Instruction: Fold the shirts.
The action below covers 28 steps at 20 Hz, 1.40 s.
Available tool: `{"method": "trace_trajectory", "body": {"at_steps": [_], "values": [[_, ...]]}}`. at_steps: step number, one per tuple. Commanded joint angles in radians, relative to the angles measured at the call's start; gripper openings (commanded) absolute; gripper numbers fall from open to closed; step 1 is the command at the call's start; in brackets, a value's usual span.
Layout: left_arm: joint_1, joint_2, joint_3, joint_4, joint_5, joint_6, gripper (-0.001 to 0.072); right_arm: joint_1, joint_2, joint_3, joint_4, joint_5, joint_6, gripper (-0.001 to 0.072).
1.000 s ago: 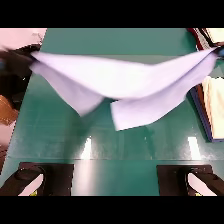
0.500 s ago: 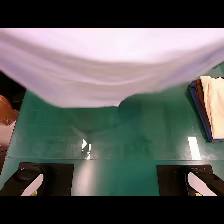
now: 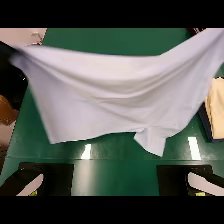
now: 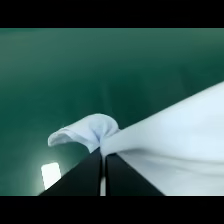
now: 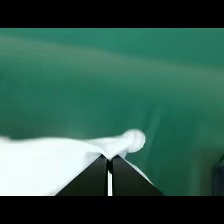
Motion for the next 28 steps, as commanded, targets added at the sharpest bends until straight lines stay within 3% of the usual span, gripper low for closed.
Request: {"method": "trace_trajectory", "body": {"at_steps": [1,4,7,8,9,10,14,16,22,25,28], "values": [[0.001,-0.175,-0.266,0.008,0.186,0.005,0.0024,0.002,-0.188,-0.161,0.005,0.016,0.005,0.0018],[0.001,-0.405,-0.261,0.020,0.387,0.005,0.0024,0.009,-0.343,-0.174,0.005,-0.043,-0.003,0.0020],[0.001,-0.539,-0.176,0.021,0.436,0.005,0.0026,0.009,-0.419,-0.174,0.006,-0.084,-0.003,0.0026],[0.001,-0.556,-0.151,0.025,0.438,0.005,0.0085,0.003,-0.429,-0.174,0.006,-0.090,-0.003,0.0130],[0.001,-0.557,-0.134,0.031,0.437,0.005,0.0321,-0.004,-0.429,-0.174,0.006,-0.099,-0.003,0.0329],[0.002,-0.557,-0.111,0.039,0.421,0.005,0.0408,-0.016,-0.422,-0.174,0.013,-0.103,-0.004,0.0345],[0.085,-0.535,-0.015,0.038,0.138,0.007,0.0408,-0.101,-0.364,-0.197,0.213,0.000,-0.088,0.0344],[0.153,-0.492,-0.082,0.019,0.047,0.021,0.0407,-0.137,-0.287,-0.301,0.274,0.013,-0.113,0.0344],[0.280,-0.207,-0.616,-0.085,0.066,0.025,0.0409,-0.173,-0.001,-0.743,0.429,-0.032,-0.195,0.0344],[0.284,-0.095,-0.833,-0.221,0.113,0.059,0.0409,-0.147,0.087,-0.860,0.449,-0.094,-0.204,0.0344],[0.283,-0.082,-0.944,-0.261,0.152,0.058,0.0409,-0.115,0.131,-0.909,0.449,-0.137,-0.205,0.0344]]}}
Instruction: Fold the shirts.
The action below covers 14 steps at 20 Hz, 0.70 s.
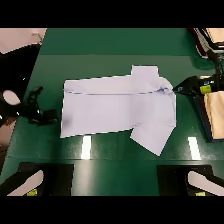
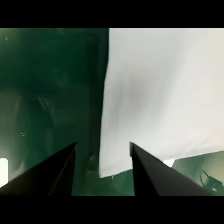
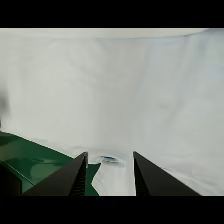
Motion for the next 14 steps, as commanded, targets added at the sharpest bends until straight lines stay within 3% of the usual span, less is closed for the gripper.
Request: {"method": "trace_trajectory", "body": {"at_steps": [1,8,9,10,11,14], "values": [[0.008,0.045,-0.154,-0.080,0.050,0.011,0.0409,0.032,0.069,-0.087,0.024,-0.064,-0.012,0.0344],[0.008,0.043,-0.209,-0.180,0.074,0.059,0.0406,0.058,0.074,-0.091,0.024,-0.089,-0.012,0.0344],[0.008,0.043,-0.209,-0.189,0.075,0.059,0.0310,0.048,0.074,-0.091,0.017,-0.086,-0.012,0.0344],[0.009,0.043,-0.206,-0.203,0.076,0.062,0.0069,0.032,0.074,-0.091,0.007,-0.074,-0.012,0.0344],[0.009,0.043,-0.196,-0.210,0.078,0.067,0.0024,0.011,0.074,-0.091,-0.015,-0.058,-0.011,0.0344],[0.009,0.051,-0.117,-0.207,0.064,0.066,0.0023,-0.073,0.075,-0.116,-0.148,-0.005,0.009,0.0344]]}}
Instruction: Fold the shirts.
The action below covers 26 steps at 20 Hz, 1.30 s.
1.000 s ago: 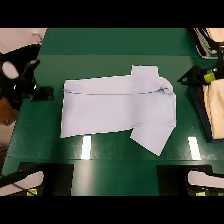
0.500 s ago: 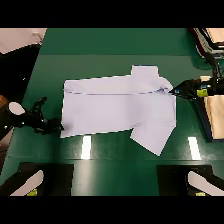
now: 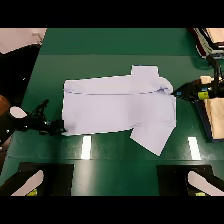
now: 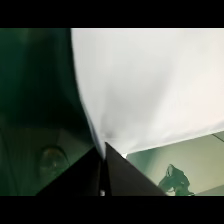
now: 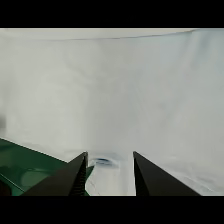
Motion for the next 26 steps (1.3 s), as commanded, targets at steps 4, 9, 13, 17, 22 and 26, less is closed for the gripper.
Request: {"method": "trace_trajectory", "body": {"at_steps": [4,9,13,17,22,26], "values": [[0.001,0.035,0.149,-0.021,-0.030,0.013,0.0023,-0.204,0.003,-0.181,-0.238,0.016,0.036,0.0348],[0.001,0.035,0.162,-0.025,-0.015,0.013,0.0024,-0.288,-0.114,-0.337,-0.206,-0.053,0.032,0.0349],[0.001,0.035,0.162,-0.024,-0.014,0.013,0.0024,-0.206,-0.220,-0.333,-0.081,-0.104,-0.025,0.0349],[0.001,0.035,0.163,-0.024,-0.032,0.014,0.0023,-0.098,-0.238,-0.272,-0.066,-0.120,-0.037,0.0117],[0.002,0.154,0.325,-0.022,-0.046,0.009,0.0023,-0.054,-0.069,-0.084,-0.063,-0.087,-0.051,0.0022],[0.002,0.255,0.731,-0.022,-0.058,0.001,0.0024,-0.056,0.148,0.234,-0.068,-0.129,-0.051,0.0022]]}}
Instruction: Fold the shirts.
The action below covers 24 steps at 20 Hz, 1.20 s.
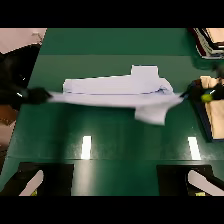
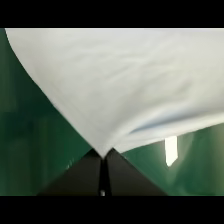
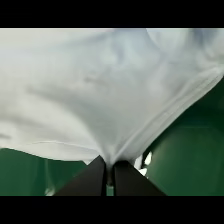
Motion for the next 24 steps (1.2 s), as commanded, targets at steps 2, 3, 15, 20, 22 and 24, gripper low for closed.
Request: {"method": "trace_trajectory", "body": {"at_steps": [2,3,15,20,22,24], "values": [[0.000,0.069,0.479,0.002,-0.010,-0.009,0.0023,-0.005,0.206,0.360,-0.005,-0.088,-0.003,0.0022],[0.000,0.069,0.597,0.002,-0.009,-0.011,0.0023,-0.023,0.237,0.439,-0.004,-0.099,-0.003,0.0022],[0.000,0.058,1.124,0.006,-0.070,-0.187,0.0022,-0.235,0.257,0.954,-0.003,0.150,0.113,0.0021],[0.000,0.022,0.715,0.006,-0.152,-0.191,0.0022,-0.039,0.050,0.832,-0.080,0.259,0.174,0.0020],[0.000,-0.035,0.538,0.006,-0.157,-0.164,0.0022,0.062,-0.042,0.727,-0.229,0.275,0.193,0.0020],[0.000,-0.116,0.375,0.008,-0.146,-0.130,0.0022,0.143,-0.152,0.629,-0.338,0.278,0.192,0.0020]]}}
